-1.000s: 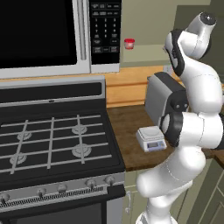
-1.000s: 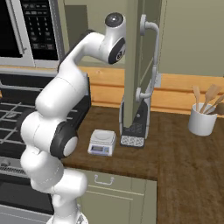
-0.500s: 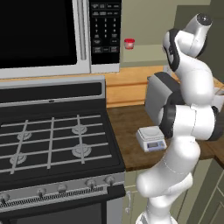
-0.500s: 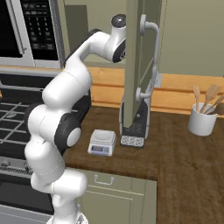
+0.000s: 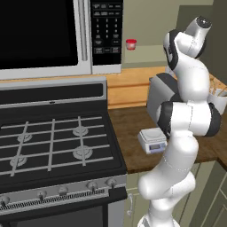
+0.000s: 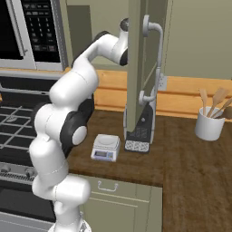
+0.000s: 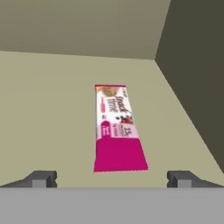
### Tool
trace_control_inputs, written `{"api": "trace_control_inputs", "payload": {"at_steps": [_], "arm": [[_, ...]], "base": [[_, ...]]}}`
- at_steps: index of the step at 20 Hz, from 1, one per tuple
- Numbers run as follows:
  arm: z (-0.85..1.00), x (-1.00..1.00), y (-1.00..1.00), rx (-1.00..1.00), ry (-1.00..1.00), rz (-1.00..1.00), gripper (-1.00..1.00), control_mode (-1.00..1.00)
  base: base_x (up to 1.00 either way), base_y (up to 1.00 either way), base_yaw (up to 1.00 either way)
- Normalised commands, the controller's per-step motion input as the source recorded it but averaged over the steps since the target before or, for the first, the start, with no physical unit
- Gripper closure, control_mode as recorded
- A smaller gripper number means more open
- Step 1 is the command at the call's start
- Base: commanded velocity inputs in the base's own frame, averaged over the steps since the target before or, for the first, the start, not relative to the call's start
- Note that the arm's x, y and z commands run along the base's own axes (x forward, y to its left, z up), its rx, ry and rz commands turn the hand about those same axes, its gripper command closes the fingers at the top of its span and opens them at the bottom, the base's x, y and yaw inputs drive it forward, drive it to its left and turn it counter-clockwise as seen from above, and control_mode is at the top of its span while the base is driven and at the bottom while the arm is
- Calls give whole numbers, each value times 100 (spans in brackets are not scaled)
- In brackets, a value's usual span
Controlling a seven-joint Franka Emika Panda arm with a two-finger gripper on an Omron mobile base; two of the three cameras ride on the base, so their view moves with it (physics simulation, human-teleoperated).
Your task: Pick the bar and place it on the digital scale for weighing, and close the cabinet.
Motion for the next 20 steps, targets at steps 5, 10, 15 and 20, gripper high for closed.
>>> {"api": "trace_control_inputs", "payload": {"at_steps": [5,10,15,20], "arm": [[-11,33,0,0,0,0,-100,-100],[-1,31,-16,0,0,0,-100,-100],[0,42,-5,0,0,0,-100,-100],[-37,29,0,0,0,0,-100,-100]], "base": [[0,0,0],[0,0,0],[0,0,0],[0,0,0]]}}
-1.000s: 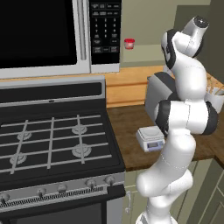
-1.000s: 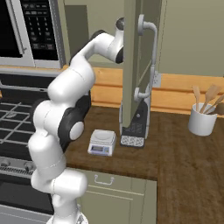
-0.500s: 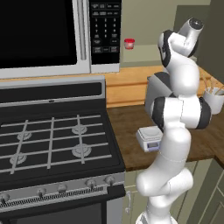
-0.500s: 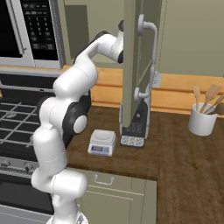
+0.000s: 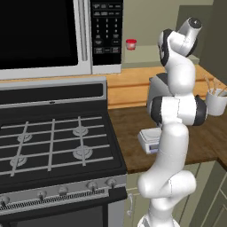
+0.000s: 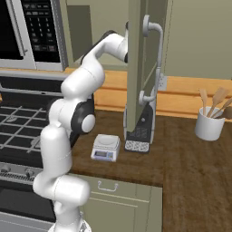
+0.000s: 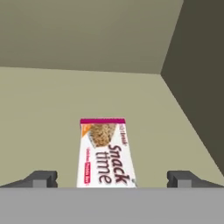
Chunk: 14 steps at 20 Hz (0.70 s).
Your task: Pick the bar and place it on the digital scale for weighing, and close the cabinet.
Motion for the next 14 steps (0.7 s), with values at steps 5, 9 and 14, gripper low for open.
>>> {"api": "trace_control_inputs", "payload": {"at_steps": [5,9,14], "arm": [[-94,6,0,0,9,0,100,-100],[-100,-9,32,-2,4,2,100,-100],[-98,-21,20,-1,1,3,100,-100]], "base": [[0,0,0],[0,0,0],[0,0,0]]}}
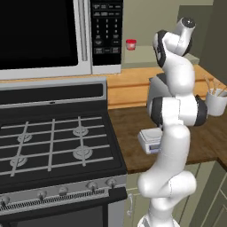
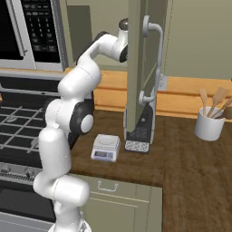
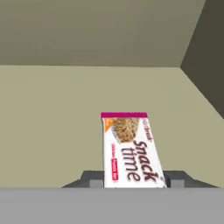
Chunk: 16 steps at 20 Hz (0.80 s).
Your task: Pick the bar and place it on the digital scale for weighing, and close the cabinet.
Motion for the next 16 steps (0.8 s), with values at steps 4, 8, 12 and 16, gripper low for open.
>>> {"api": "trace_control_inputs", "payload": {"at_steps": [4,8,12,16], "arm": [[-55,-71,14,0,0,1,100,-100],[-13,-89,53,2,0,0,100,-100],[86,-84,23,2,19,0,100,-100],[100,-93,0,3,35,-3,100,-100]], "base": [[0,0,0],[0,0,0],[0,0,0],[0,0,0]]}}
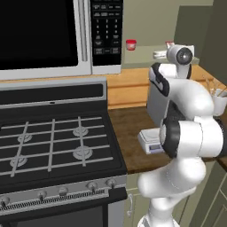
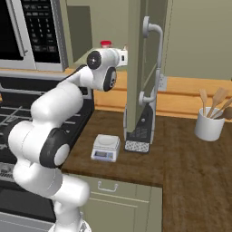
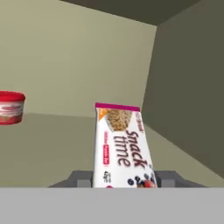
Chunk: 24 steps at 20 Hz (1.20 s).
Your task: Pick the bar and place it on the digital scale for weighing, and close the cabinet.
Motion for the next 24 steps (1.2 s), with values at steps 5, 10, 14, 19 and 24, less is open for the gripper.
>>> {"api": "trace_control_inputs", "payload": {"at_steps": [5,10,14,19,24], "arm": [[95,-99,2,7,42,-7,100,-100],[-14,-100,19,3,19,-8,100,-100],[-97,-100,37,4,3,-7,100,-100],[-100,-100,56,8,1,-5,100,-100],[-100,-79,57,21,9,-6,100,-100]], "base": [[0,0,0],[0,0,0],[0,0,0],[0,0,0],[0,0,0]]}}
